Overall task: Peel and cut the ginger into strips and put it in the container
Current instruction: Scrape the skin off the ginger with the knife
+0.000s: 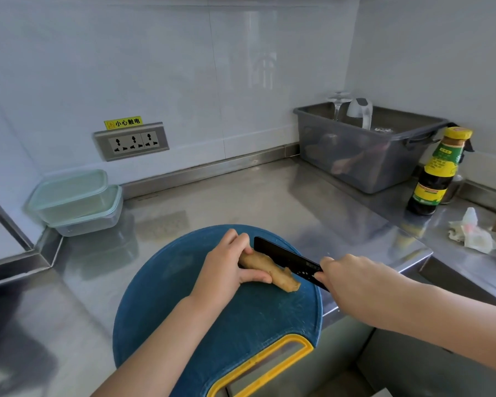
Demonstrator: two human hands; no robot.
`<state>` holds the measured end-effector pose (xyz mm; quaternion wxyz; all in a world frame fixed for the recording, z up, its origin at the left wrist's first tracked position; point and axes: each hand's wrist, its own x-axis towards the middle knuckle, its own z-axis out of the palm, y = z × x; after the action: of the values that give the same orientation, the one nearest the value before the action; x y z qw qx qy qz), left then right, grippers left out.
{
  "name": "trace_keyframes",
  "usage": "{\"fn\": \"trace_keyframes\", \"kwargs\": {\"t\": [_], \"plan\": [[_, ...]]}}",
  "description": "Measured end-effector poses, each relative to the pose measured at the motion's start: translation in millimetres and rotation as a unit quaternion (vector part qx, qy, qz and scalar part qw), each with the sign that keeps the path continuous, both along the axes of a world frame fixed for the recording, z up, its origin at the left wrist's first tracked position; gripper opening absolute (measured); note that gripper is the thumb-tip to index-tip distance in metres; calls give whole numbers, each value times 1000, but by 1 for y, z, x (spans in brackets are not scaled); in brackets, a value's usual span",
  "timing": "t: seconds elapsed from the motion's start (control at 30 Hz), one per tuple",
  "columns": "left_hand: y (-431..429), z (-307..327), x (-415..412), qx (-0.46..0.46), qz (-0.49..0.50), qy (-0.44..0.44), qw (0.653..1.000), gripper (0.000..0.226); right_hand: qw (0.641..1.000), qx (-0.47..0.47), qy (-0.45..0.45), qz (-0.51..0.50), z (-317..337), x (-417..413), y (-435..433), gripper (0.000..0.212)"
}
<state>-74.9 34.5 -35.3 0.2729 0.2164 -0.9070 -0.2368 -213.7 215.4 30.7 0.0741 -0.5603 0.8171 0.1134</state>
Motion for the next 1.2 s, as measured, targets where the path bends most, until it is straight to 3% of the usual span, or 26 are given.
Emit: {"fn": "trace_keyframes", "kwargs": {"t": [0.43,0.7,0.9,1.2], "plan": [[8,11,5,6,14,-29,999,50,999,-32,-26,12,-8,-3,16,19],[-2,17,-1,9,0,-58,998,59,999,-41,-25,0,-17,-8,27,12],[-3,15,-1,20,2,-45,999,55,999,-32,-13,6,-26,-11,24,31],[-5,12,0,40,0,-23,999,60,999,-35,-24,-11,-25,-10,15,31]]}}
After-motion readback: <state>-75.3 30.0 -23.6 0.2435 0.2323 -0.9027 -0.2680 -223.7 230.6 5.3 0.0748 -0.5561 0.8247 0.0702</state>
